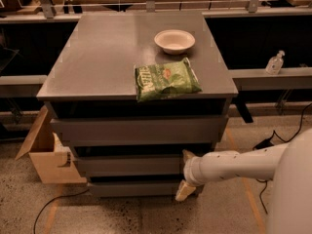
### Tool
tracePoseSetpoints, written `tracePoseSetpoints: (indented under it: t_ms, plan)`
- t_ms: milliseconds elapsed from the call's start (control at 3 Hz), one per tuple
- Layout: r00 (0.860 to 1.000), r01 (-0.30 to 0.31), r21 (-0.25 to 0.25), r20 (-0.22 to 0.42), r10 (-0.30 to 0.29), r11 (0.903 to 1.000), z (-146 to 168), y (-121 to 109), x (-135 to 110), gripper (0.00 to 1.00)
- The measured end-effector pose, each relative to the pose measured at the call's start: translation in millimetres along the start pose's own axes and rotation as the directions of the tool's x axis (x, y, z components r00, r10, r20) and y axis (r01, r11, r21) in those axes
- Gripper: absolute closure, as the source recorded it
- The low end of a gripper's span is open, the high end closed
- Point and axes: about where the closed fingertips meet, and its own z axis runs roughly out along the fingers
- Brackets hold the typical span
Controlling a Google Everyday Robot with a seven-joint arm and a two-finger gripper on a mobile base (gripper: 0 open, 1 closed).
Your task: Open middle drawer
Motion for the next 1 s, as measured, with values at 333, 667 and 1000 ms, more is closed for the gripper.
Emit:
tracePoseSetpoints:
  t_ms: [333,667,1000]
  plan:
    - [1.0,-0.005,-0.007,0.002,0.005,1.0,21,-6,-2,0.0]
    - [1.0,-0.021,-0.012,0.016,0.021,0.9997,40,-15,-2,0.0]
    - [0.999,-0.025,-0.021,0.04,0.026,0.9995,55,-26,-6,0.0]
